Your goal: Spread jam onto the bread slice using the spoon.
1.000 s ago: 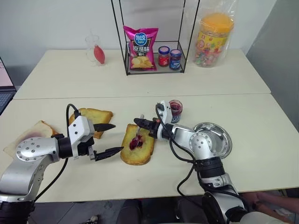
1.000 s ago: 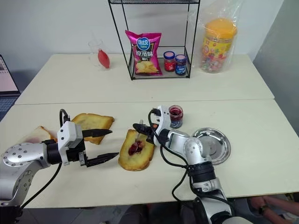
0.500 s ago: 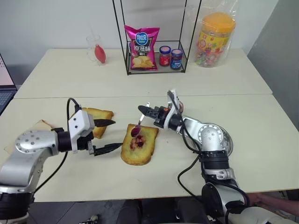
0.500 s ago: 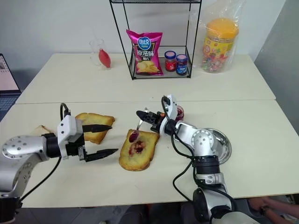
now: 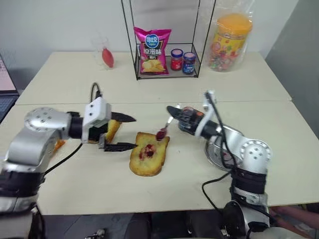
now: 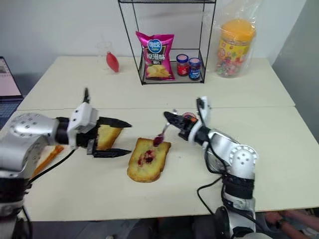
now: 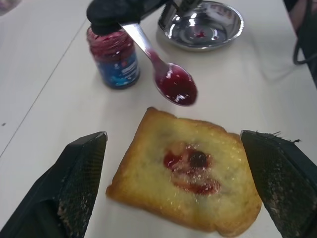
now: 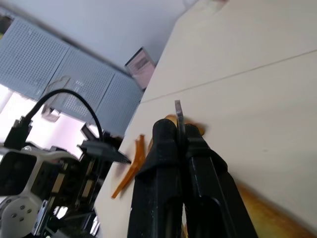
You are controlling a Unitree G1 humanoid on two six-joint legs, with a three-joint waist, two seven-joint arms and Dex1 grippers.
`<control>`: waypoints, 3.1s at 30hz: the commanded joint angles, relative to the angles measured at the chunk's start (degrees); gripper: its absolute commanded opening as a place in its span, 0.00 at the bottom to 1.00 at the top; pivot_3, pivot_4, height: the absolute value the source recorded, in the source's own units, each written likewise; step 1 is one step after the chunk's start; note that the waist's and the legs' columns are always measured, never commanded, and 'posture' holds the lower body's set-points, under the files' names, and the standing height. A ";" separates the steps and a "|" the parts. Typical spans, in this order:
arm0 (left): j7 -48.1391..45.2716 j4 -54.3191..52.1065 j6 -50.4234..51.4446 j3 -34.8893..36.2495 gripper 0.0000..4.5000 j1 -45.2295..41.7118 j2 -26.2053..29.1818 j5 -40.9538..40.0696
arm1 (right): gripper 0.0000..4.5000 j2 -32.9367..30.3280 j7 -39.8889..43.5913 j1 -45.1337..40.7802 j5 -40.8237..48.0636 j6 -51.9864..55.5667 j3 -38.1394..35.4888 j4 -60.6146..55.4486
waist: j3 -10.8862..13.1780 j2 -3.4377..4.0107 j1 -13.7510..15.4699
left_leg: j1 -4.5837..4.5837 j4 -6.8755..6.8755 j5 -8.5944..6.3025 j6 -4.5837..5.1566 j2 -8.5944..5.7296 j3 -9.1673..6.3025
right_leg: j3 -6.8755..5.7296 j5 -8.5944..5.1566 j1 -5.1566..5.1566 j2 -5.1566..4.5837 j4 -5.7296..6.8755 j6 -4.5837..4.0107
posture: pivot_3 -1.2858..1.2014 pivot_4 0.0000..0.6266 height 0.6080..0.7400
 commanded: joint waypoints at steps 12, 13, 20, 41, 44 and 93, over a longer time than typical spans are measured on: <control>9.65 -2.46 -4.81 -11.92 1.00 -3.35 -20.23 6.14 | 0.01 -12.79 -11.51 21.23 6.82 -13.19 -12.98 -18.60 | -0.03 0.04 0.12 | -0.02 0.03 0.00 0.01 -0.02 0.09 | 0.19 -0.01 0.01 0.00 -0.01 0.01 | 0.52 0.24 1.00; 10.71 -2.17 -5.38 -12.13 1.00 -3.25 -21.05 7.06 | 0.01 -13.10 -11.01 22.60 6.09 -14.38 -12.91 -18.49 | -0.03 0.04 0.11 | 0.00 0.07 0.00 0.01 -0.03 0.10 | 0.20 -0.01 0.04 -0.01 0.00 0.02 | 0.52 0.24 1.00; 11.48 -0.64 -6.55 -12.66 1.00 -2.69 -22.60 8.34 | 0.01 -12.67 -7.00 26.68 4.04 -22.45 -12.86 -13.99 | -0.04 0.07 -0.09 | 0.15 0.08 0.10 0.15 -0.03 0.19 | 0.33 0.03 0.07 0.05 0.07 0.08 | 0.52 0.24 1.00; 11.25 -3.11 -5.11 -12.70 1.00 -0.34 -22.68 8.11 | 0.11 -15.98 4.70 27.72 6.06 -28.62 -13.55 1.72 | -0.05 0.08 0.10 | 0.19 0.08 0.19 0.29 -0.05 0.21 | 0.35 0.13 0.13 0.05 0.06 0.08 | 0.52 0.24 1.00; 11.29 -3.53 -4.85 -12.66 1.00 -0.10 -22.58 8.01 | 0.23 -16.16 5.10 27.59 5.63 -28.90 -13.33 2.49 | -0.05 0.09 0.11 | 0.20 0.08 0.19 0.29 -0.05 0.22 | 0.36 0.13 0.15 0.04 0.05 0.09 | 0.52 0.24 1.00; 9.67 -7.83 10.42 17.36 1.00 25.28 4.38 -0.01 | 0.99 -68.55 48.70 44.42 -0.75 -16.34 -8.10 -27.05 | 0.20 -0.22 0.52 | 0.89 -0.08 0.16 0.30 0.11 0.28 | 0.34 -0.16 0.83 0.01 -0.18 0.30 | 0.52 0.24 1.00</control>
